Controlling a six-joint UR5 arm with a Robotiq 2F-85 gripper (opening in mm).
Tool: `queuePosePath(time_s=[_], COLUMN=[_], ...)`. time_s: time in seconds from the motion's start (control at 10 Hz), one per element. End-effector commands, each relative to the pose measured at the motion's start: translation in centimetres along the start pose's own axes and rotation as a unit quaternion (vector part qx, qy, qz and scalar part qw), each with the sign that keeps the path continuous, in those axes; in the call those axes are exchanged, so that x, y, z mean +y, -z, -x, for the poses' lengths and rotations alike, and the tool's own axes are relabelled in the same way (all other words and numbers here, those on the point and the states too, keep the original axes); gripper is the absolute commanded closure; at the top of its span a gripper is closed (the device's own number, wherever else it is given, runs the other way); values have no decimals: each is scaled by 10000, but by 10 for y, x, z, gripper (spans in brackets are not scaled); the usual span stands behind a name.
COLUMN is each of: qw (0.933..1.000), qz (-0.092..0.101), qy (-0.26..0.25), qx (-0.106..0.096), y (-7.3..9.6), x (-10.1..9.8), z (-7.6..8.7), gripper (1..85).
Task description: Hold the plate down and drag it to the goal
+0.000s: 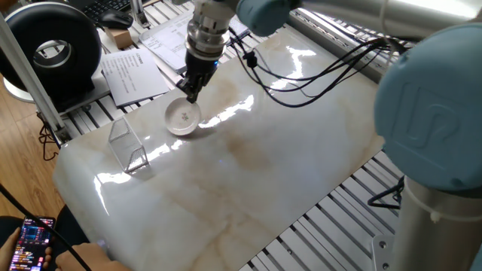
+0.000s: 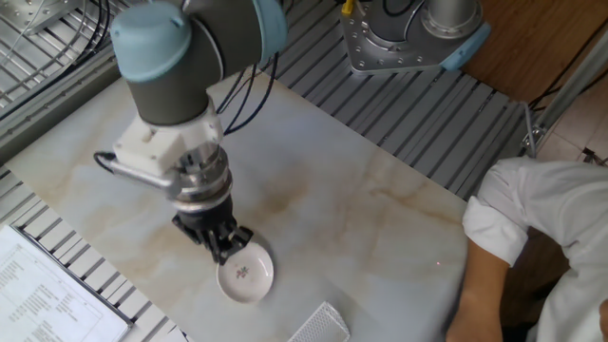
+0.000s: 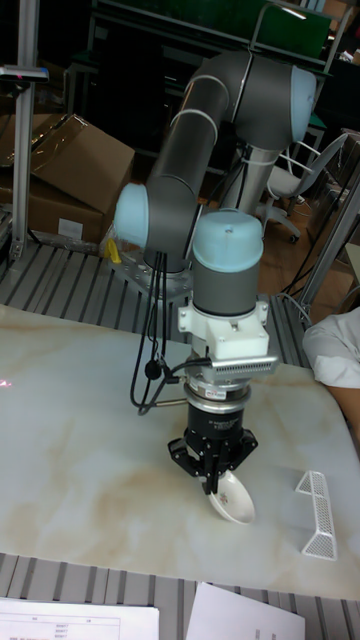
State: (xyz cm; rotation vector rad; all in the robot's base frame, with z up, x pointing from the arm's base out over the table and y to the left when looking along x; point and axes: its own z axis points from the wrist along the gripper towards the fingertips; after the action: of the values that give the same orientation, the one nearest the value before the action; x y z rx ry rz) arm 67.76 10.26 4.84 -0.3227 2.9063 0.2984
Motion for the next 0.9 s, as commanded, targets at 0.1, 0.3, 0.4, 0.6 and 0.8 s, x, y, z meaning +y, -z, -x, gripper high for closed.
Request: queuePosePath(time_s=[0.1,0.3,0.4,0.6,0.8], qw=[9996,9993,9990,9991,9993], qz=[108,129,155,202,285], qy=[-216,-285,-345,-334,-247], qx=[-142,-224,-253,-177,-9], y=[-19,-25,-27,-21,-18], x=[25,37,44,38,39], z=[20,24,26,21,12], gripper=[843,843,843,843,843])
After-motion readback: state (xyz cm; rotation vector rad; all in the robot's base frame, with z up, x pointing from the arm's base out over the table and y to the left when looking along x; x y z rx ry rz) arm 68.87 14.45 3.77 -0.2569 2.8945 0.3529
